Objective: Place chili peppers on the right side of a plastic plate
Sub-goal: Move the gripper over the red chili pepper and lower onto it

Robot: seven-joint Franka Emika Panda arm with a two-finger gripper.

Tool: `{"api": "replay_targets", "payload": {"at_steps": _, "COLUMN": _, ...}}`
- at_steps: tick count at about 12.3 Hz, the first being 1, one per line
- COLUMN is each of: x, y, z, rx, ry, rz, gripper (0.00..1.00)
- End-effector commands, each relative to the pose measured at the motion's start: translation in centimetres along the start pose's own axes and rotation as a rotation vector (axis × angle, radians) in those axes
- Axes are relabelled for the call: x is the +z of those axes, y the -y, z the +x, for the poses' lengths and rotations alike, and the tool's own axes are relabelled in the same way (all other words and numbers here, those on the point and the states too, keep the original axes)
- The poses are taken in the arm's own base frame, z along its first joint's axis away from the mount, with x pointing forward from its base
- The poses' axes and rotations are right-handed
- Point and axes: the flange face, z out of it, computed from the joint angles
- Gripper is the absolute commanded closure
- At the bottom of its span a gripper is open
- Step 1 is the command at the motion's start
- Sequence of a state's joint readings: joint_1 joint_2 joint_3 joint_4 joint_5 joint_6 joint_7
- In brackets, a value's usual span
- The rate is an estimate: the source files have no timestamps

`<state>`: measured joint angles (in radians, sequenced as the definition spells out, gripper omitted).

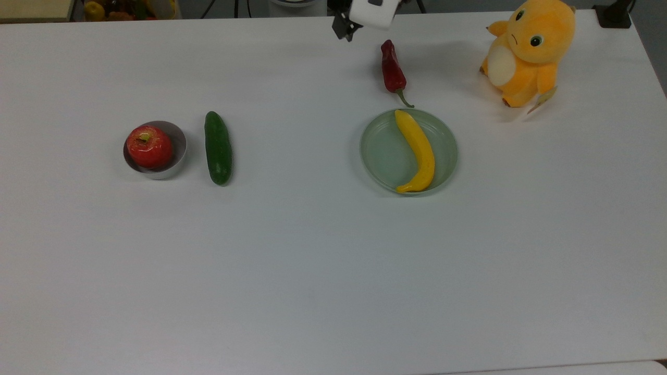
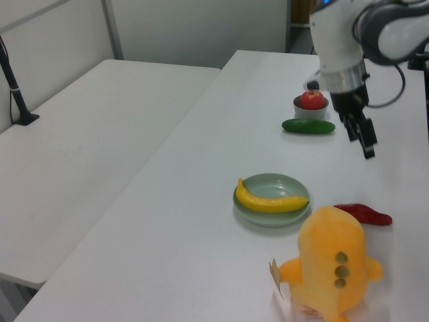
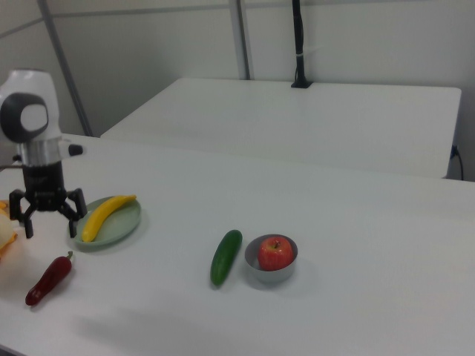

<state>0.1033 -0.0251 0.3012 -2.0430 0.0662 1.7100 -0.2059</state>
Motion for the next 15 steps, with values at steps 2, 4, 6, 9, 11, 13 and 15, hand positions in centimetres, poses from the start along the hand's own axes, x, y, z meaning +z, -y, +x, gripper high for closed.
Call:
{"api": "replay_targets", "payload": {"at_steps": 2, "x": 7.0, "y": 3.7, "z": 1.2, "rx": 0.033, "ry": -0.066, "rz": -0.051, "gripper": 0.00}}
{"api": "replay_targets", "payload": {"at_steps": 4, "x": 9.6, "y": 4.5, "z": 2.0, "rx": 0.069, "ry": -0.118, "rz": -0.055, "gripper": 0.00}}
{"api": "replay_targets", "payload": {"at_steps": 6, "x": 11.2, "y": 4.9, "z": 2.5, "rx": 0.075, "ry": -0.132, "rz": -0.055, "gripper": 0.00}}
{"api": "replay_targets", "payload": {"at_steps": 9, "x": 12.9, "y": 4.7, "z": 3.1, "rx": 0.120, "ry": -0.143, "rz": -0.097, "gripper": 0.00}}
{"api": "replay_targets", "payload": {"at_steps": 11, "x": 12.9, "y": 4.8, "z": 3.1, "rx": 0.146, "ry": -0.142, "rz": -0.097, "gripper": 0.22}}
{"api": "replay_targets", "payload": {"at_steps": 13, "x": 12.8, "y": 4.9, "z": 3.2, "rx": 0.202, "ry": -0.144, "rz": -0.093, "gripper": 0.65}}
{"api": "replay_targets", "payload": {"at_steps": 15, "x": 12.5, "y": 4.9, "z": 3.2, "rx": 0.205, "ry": -0.146, "rz": -0.094, "gripper": 0.81}}
